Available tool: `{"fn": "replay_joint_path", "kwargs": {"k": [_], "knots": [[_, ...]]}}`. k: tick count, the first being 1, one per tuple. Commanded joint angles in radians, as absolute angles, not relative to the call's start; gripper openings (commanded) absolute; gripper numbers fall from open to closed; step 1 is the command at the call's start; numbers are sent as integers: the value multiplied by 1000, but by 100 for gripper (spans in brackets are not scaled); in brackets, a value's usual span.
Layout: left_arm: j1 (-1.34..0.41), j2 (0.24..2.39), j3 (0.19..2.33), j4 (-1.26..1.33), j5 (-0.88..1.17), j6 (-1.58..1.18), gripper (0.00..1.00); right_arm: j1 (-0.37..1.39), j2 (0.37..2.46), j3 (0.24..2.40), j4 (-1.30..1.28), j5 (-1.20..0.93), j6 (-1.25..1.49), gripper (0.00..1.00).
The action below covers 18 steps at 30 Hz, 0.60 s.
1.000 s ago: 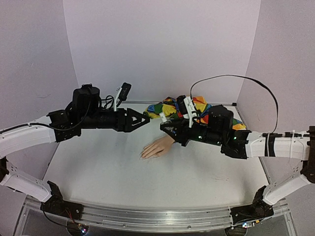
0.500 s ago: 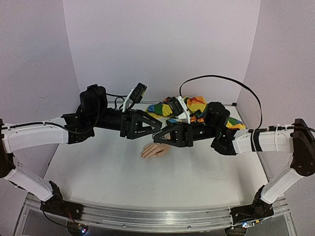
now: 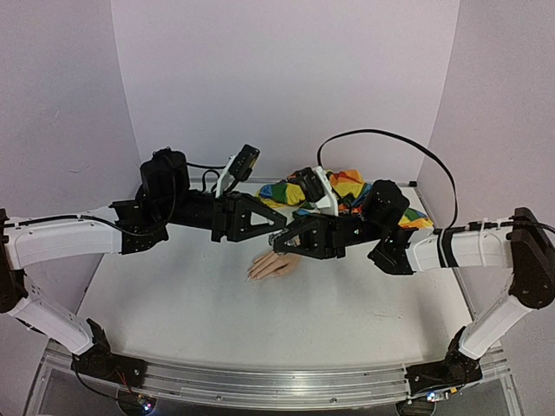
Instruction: Paint the nails
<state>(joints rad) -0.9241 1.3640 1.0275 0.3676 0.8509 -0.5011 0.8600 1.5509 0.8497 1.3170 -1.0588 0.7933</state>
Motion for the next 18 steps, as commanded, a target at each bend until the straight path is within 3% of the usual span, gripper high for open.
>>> {"fn": "replay_joint_path", "kwargs": {"k": [1,6,9,13,14,16,18], "knots": [[-928,1365,1078,413,823,-506,3,859,1541,883,1397,-1057,766,0],[-928,1353,1057,373,710,-467,0,863,1438,896,950,-823,445,0],[-928,1330,1045,291,574,-438,0,885,1378,906,696,-407,259,0],[-928,1293,1013,152,239,-492,0,1058,1395,957,480,648,150,0],[-928,1292,1007,112,154,-531,0,1105,1422,966,480,826,112,0],[-928,1298,998,86,85,-588,0,1178,1482,967,568,1077,-5,0],[-928,1314,1002,78,93,-628,0,1206,1520,974,646,1095,-75,0]]}}
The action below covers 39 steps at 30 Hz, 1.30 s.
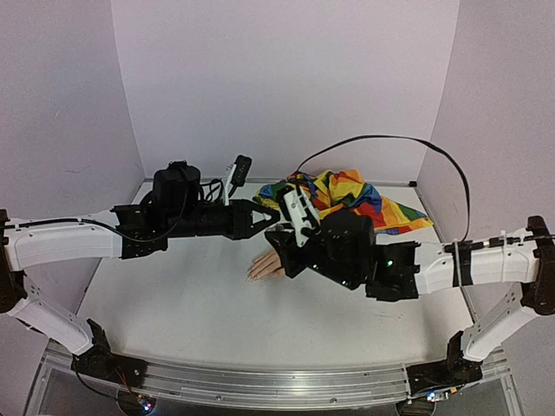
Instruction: Paint the nails
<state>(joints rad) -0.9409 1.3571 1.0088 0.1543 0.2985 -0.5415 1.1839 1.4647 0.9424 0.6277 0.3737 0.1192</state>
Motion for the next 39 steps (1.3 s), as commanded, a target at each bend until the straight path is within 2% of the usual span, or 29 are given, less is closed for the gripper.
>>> {"fn": "replay_joint_path", "kwargs": {"k": [1,6,8,9,10,12,13,15,17,21,25,28,33,36,38,39], "knots": [[-929,1322,1006,76,102,-644,0,1207,1527,978,652,1060,-67,0],[-929,1331,1011,70,117,-650,0,1200,1538,983,687,848,-56,0],[-928,1323,1011,70,141,-635,0,1183,1525,973,688,701,-46,0],[-928,1317,1011,69,159,-621,9,1167,1512,964,687,625,-30,0],[-928,1311,1011,70,177,-607,24,1147,1499,955,687,521,-16,0],[-928,1282,1003,71,189,-584,59,1108,1466,934,686,320,22,0],[-928,1267,994,72,188,-575,70,1084,1453,926,686,186,43,0],[-928,1233,988,74,193,-532,81,1013,1437,914,688,-134,89,0],[-928,1205,989,85,230,-472,84,945,1433,912,700,-401,154,0],[-927,1169,994,156,434,-369,86,877,1441,939,780,-783,313,0],[-927,1188,1012,242,636,-331,85,876,1445,957,948,-1020,449,0],[-927,1219,1027,282,717,-343,83,875,1444,956,1052,-1094,520,0],[-931,1280,1058,340,895,-387,73,876,1441,923,1128,-1088,561,0],[-931,1291,1068,351,901,-406,59,876,1450,932,1145,-1095,579,0],[-933,1300,1071,359,892,-412,56,876,1453,939,1146,-1112,578,0],[-935,1305,1073,361,887,-413,50,877,1453,937,1146,-1115,574,0]]}}
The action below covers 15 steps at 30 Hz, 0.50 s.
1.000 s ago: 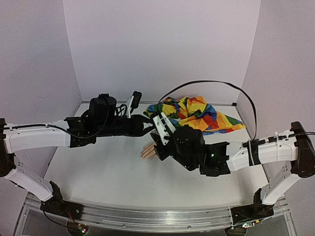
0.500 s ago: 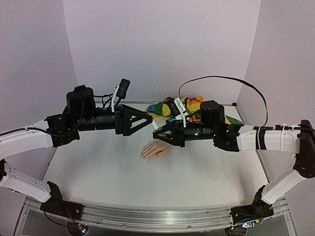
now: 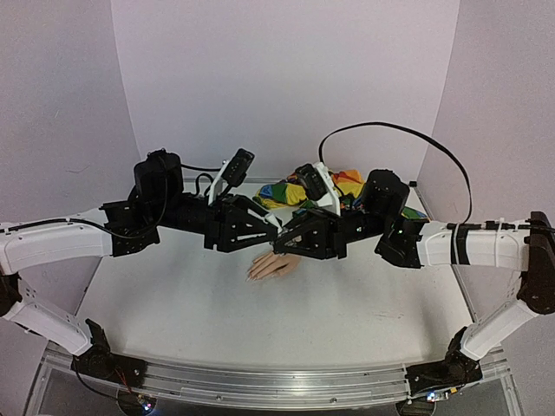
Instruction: Paint the nails
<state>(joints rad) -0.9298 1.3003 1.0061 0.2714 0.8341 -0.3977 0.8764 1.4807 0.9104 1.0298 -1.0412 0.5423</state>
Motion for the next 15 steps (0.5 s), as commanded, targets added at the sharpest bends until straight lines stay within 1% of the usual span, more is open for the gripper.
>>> {"fn": "replay_joint_path", "kwargs": {"k": [1,2,3,7,12,14,15], "knots": [[-936,1310,1072,363,869,-419,44,876,1453,937,1146,-1115,571,0],[-936,1314,1071,363,855,-425,40,876,1453,937,1145,-1115,570,0],[-936,1315,1070,366,845,-430,38,875,1455,937,1144,-1116,569,0],[-936,1316,1070,371,838,-440,35,877,1464,929,1143,-1114,557,0],[-936,1329,1088,371,840,-451,20,876,1465,919,1129,-1063,525,0],[-936,1333,1083,371,821,-445,12,876,1439,912,1025,-982,446,0],[-936,1333,1077,371,798,-443,5,877,1426,914,949,-926,400,0]]}}
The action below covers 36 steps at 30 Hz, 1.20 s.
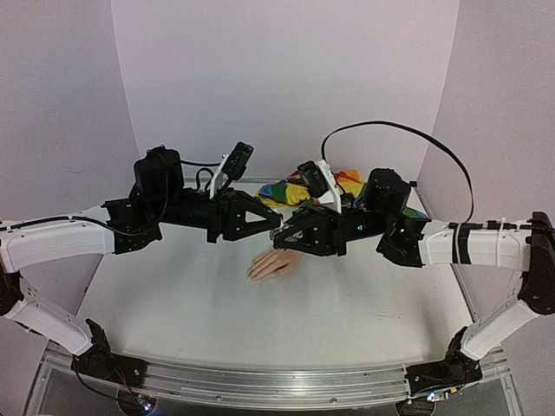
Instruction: Paint the nails
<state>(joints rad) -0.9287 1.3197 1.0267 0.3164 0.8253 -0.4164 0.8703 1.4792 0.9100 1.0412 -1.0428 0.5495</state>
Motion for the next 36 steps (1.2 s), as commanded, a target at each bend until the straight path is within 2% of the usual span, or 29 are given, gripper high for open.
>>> {"fn": "replay_joint_path", "kwargs": {"k": [1,4,6,10,12,13,15,18,20,21,24,25,26,28,33,36], "knots": [[-936,1331,1071,370,771,-448,1,879,1414,921,875,-870,347,0],[-936,1314,1035,368,660,-461,0,880,1373,937,688,-613,236,0],[-936,1297,1002,364,555,-475,0,893,1347,937,616,-342,201,0],[-937,1260,936,350,339,-513,0,1024,1385,999,470,506,149,0],[-939,1258,917,340,259,-533,0,1091,1436,1030,457,822,140,0],[-939,1261,915,327,229,-545,0,1107,1461,1047,460,923,129,0],[-940,1269,926,301,208,-565,0,1133,1501,1082,460,988,110,0],[-942,1290,933,289,209,-576,0,1137,1521,1090,471,910,97,0],[-942,1296,943,275,212,-580,0,1129,1509,1067,529,740,43,0],[-942,1295,947,271,221,-580,4,1121,1493,1056,541,641,28,0],[-940,1284,951,271,261,-568,39,1060,1444,1004,573,311,34,0],[-940,1278,951,271,272,-560,49,1022,1427,991,576,144,53,0],[-938,1271,954,272,285,-551,58,980,1409,972,585,-29,74,0],[-926,1257,962,277,341,-541,68,908,1383,942,615,-346,120,0],[-911,1253,1000,347,589,-480,73,855,1361,893,766,-848,242,0],[-911,1299,1048,378,706,-490,75,854,1382,906,850,-1018,323,0]]}}
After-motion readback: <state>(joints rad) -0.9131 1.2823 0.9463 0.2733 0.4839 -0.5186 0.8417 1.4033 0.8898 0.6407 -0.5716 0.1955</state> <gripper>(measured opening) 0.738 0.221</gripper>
